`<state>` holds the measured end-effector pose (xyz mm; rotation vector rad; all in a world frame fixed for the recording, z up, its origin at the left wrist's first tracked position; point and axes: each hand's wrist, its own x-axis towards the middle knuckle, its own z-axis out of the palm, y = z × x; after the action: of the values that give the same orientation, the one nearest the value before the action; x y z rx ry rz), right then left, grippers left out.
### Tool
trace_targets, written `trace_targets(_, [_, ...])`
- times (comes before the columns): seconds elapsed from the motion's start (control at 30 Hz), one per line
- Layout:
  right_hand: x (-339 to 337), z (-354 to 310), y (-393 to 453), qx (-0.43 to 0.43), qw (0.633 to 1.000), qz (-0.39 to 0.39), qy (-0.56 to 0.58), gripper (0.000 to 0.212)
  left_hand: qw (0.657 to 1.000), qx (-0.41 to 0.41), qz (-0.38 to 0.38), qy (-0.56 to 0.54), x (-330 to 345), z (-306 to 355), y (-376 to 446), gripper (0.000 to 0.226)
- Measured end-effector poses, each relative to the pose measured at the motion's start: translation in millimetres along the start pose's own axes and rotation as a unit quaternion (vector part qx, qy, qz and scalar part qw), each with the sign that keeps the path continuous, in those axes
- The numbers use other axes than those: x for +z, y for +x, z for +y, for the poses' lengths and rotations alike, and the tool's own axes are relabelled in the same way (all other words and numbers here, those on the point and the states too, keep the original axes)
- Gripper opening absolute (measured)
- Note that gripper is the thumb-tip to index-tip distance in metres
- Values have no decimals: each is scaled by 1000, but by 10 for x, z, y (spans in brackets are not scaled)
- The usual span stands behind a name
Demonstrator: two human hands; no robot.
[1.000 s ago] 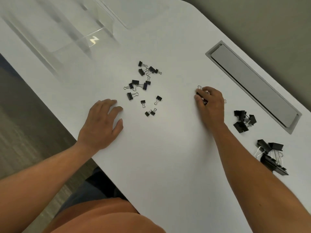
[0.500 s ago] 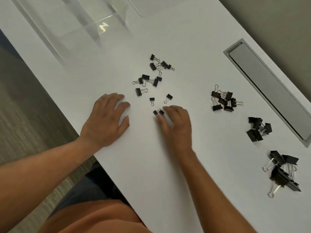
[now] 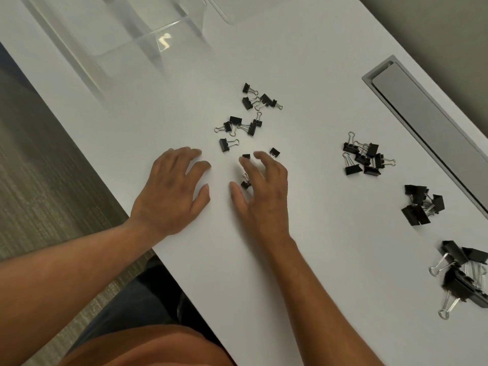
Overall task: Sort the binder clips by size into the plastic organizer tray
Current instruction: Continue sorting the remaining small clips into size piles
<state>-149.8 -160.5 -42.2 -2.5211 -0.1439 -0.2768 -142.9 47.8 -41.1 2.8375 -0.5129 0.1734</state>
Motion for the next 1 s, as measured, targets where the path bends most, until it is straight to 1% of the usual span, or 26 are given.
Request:
trace_targets(0.07, [38,-4,87,-9,999,-24,-36,46,1000,-1,-4,2,-6,-6,3,40])
trace_targets(0.13, [70,8,137,-26,998,-16,-57,36,1000,-1,-7,4,-5,-7,3,40])
trace_targets(0.2, [75,31,101,-38,998,2,-52,24,1000,-2,-9,4,-2,-10,2,40])
trace_targets(0.27, [52,52,-3,-43,998,9,-45,18,1000,-3,-12,3,-5,-11,1,40])
trace_targets(0.4, [9,45,-177,-40,998,4,-42,21,1000,-3,-14,3,-16,-2,3,40])
trace_targets(0.6, [-14,13,-121,-25,999,3,-29,27,1000,-4,-19,0,-39,-3,8,40])
trace_targets(0.8, [7,55,-123,-15,999,8,-32,19,1000,-2,-17,1,-27,4,7,40])
trace_targets(0.93, [-30,20,-75,13,999,37,10,26,1000,-2,-11,1,-15,-8,4,40])
trace_targets(1.0, [-76,57,32,36,998,57,-4,31,1000,0,-8,0,-4,-10,0,39])
